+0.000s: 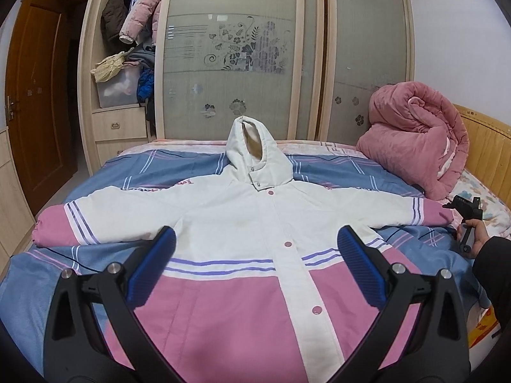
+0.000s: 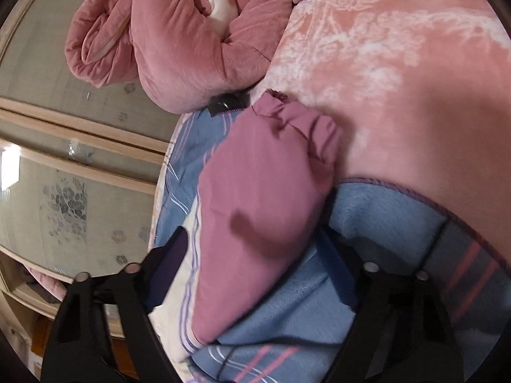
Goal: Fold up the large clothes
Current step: 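Fold the held sleeve across the jacket chest with the right gripper, release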
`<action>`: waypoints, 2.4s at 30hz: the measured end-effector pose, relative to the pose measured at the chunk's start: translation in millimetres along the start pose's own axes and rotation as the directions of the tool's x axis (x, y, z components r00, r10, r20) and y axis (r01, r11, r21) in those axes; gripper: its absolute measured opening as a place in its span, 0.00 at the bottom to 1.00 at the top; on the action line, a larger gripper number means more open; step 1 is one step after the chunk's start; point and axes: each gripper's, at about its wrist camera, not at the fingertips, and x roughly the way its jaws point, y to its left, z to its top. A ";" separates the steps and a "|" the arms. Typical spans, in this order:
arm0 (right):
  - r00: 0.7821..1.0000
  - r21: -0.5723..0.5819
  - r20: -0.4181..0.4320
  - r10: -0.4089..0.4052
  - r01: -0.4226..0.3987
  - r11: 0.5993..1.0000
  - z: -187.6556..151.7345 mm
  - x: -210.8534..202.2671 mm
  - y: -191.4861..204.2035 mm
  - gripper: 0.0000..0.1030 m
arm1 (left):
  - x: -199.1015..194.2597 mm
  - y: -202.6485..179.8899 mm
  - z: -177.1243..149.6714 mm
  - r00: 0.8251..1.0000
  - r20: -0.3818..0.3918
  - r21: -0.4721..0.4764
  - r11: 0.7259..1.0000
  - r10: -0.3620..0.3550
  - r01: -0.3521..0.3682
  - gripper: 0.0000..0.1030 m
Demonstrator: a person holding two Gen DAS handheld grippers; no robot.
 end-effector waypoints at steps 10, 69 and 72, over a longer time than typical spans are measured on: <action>0.990 -0.041 0.077 -0.121 0.125 0.991 0.8 7.0 20.3 0.09 | -6.0 11.3 4.2 1.000 0.018 -0.024 1.000 0.013 -0.013 0.98; 0.978 -0.918 0.197 -0.070 0.209 0.337 -503.6 -268.8 264.0 0.99 | -164.3 57.9 19.2 0.996 -0.093 -0.135 0.990 0.016 -0.028 0.98; 0.980 -0.915 0.185 -0.078 0.201 0.349 -509.7 -282.0 261.2 0.99 | -178.9 56.2 12.6 0.996 -0.089 -0.115 0.993 -0.004 -0.006 0.98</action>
